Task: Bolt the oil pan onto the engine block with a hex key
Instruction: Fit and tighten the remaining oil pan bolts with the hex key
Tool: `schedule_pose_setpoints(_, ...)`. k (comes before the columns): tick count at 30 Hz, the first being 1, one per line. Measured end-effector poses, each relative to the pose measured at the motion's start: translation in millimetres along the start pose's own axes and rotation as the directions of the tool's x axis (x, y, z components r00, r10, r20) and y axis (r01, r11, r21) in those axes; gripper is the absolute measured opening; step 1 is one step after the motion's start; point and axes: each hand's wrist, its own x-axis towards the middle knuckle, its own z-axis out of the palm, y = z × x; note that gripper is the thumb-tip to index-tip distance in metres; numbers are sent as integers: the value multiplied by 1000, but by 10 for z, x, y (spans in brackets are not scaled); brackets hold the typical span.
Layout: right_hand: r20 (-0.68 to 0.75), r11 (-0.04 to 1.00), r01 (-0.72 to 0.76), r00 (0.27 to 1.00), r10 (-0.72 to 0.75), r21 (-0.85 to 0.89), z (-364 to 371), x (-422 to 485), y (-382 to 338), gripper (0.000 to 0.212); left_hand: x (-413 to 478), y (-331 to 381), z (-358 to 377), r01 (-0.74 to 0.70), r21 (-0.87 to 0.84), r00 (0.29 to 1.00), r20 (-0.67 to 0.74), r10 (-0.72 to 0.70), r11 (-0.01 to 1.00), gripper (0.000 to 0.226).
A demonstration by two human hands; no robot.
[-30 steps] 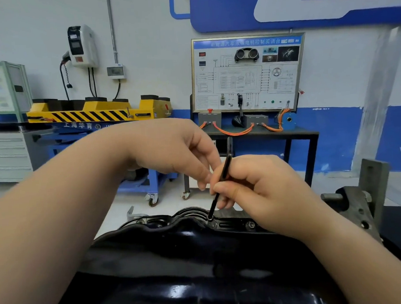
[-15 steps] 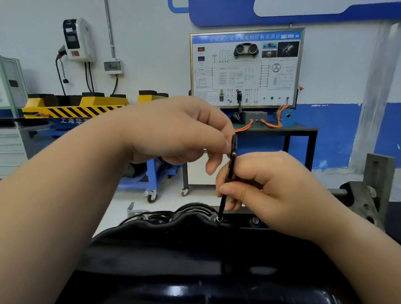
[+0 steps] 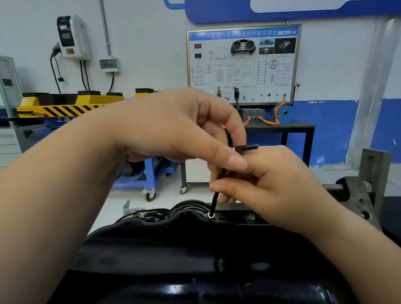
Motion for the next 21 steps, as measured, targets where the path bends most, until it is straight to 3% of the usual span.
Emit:
schedule_pose_setpoints(5, -17, 994, -4, 1000, 3, -113, -7, 5, -2, 24, 4, 28, 13, -63, 32, 998, 14, 63, 997, 23)
schedule_pose_setpoints(10, 69, 995, -98, 993, 97, 5, 9, -8, 19, 6, -14, 22, -2, -90, -10, 994, 65, 91, 996, 16)
schedule_pose_setpoints(15, 155, 965, -182, 976, 153, 190, 19, -21, 13, 12, -16, -49, -46, -72, -57, 991, 106, 78, 996, 17)
schedule_pose_setpoints(21, 150, 940, -217, 972, 182, 265, 20, -9, 1, 11, 0, -50, -50, -24, -67, 991, 132, 33, 997, 24)
